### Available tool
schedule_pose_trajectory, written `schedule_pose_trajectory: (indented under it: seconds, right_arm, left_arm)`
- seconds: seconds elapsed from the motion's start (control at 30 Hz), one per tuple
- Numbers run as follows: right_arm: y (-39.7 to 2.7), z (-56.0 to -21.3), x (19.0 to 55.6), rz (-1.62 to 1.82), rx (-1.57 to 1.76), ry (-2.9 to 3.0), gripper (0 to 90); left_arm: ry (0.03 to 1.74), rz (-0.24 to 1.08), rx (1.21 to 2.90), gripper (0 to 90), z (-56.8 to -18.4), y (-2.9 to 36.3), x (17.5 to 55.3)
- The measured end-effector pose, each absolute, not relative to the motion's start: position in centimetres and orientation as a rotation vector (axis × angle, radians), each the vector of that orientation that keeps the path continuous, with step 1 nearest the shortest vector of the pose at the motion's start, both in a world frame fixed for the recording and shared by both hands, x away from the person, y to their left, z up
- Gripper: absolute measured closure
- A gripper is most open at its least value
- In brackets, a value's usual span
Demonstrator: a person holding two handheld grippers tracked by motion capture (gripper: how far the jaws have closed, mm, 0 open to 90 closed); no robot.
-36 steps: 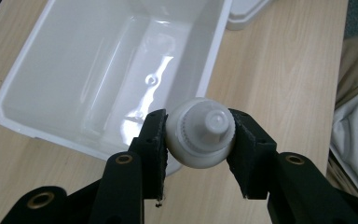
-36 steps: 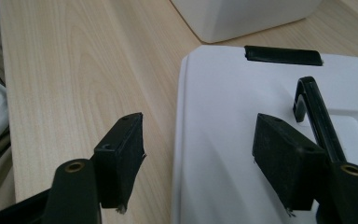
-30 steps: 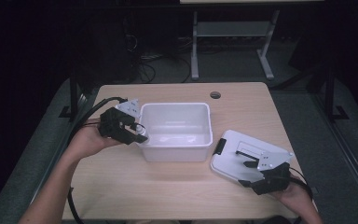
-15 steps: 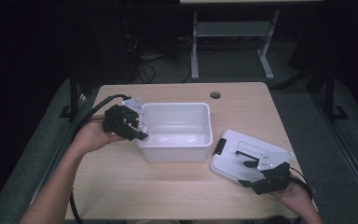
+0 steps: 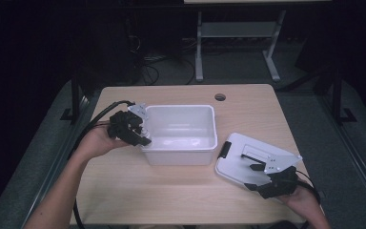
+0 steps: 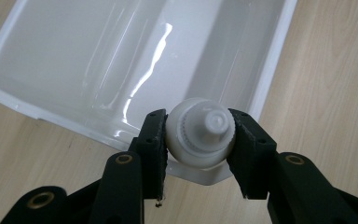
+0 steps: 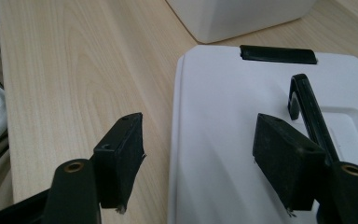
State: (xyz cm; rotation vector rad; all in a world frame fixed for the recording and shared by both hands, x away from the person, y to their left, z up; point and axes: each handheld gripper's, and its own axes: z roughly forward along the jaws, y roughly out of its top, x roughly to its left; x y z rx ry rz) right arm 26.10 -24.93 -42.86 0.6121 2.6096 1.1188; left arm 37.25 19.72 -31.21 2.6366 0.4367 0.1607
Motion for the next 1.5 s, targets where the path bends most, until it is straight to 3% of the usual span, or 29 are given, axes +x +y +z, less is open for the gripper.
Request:
schedule_pose_trajectory:
  seconds: [1.5]
  right_arm:
    - [-25.1, -43.2, 26.2, 1.114, 0.618, 2.623, 32.9]
  left_arm:
    - [0.465, 0.174, 2.674, 59.3, -34.9, 18.0, 39.5]
